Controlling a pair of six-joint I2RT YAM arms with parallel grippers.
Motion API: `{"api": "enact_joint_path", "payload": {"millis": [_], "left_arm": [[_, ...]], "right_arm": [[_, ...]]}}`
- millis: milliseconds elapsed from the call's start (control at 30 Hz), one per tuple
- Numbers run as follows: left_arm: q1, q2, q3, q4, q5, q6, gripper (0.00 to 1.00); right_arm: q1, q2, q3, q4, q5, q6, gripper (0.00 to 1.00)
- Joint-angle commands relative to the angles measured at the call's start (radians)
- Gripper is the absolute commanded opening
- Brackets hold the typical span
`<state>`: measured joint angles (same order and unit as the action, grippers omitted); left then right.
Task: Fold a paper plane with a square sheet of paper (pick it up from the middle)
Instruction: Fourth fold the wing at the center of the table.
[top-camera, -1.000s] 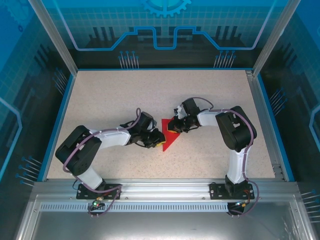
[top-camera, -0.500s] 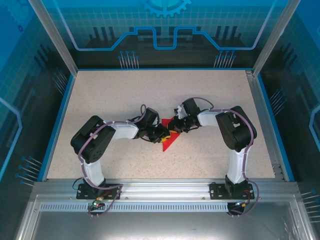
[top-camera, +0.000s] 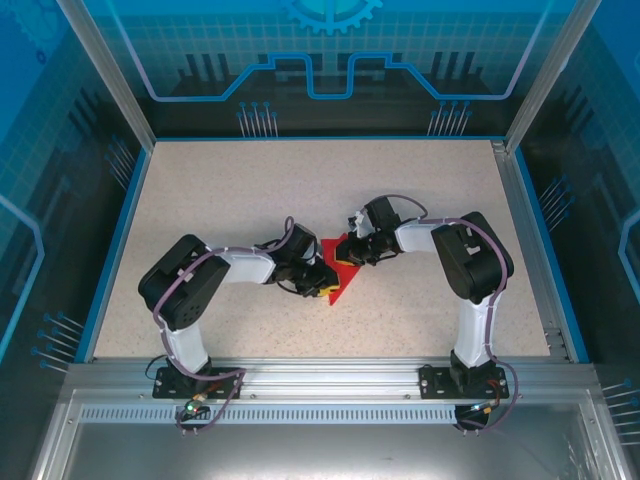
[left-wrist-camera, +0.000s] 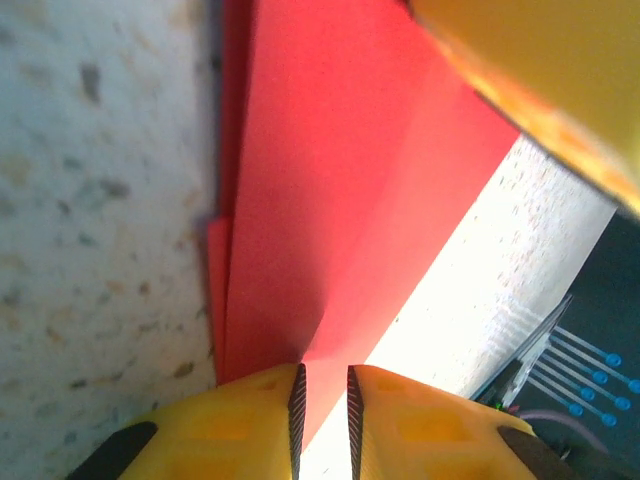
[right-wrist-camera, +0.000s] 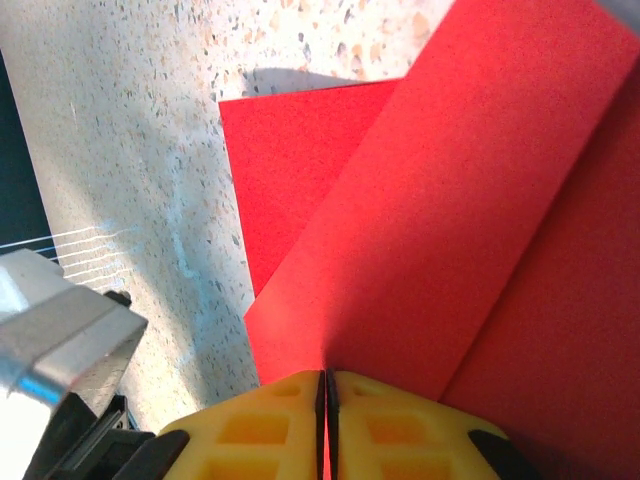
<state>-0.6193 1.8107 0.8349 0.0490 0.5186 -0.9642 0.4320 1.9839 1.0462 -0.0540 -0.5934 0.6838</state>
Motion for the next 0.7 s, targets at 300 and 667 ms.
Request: {"api": "enact_joint_path", "payload": {"millis": [300,667], "left_arm": [[-0.064,0.013,0.015,-0.338,0.091,0.194,0.22],[-0.066,-0.043,-0.067,-0.318,0.061,0.177,0.19]], "right_arm": [[-0.01,0.08,-0.037,-0.106,0.136,-0.007,0.13],[-0.009,0.081,-0.039,-0.103,0.136,-0.004,0.14]]}}
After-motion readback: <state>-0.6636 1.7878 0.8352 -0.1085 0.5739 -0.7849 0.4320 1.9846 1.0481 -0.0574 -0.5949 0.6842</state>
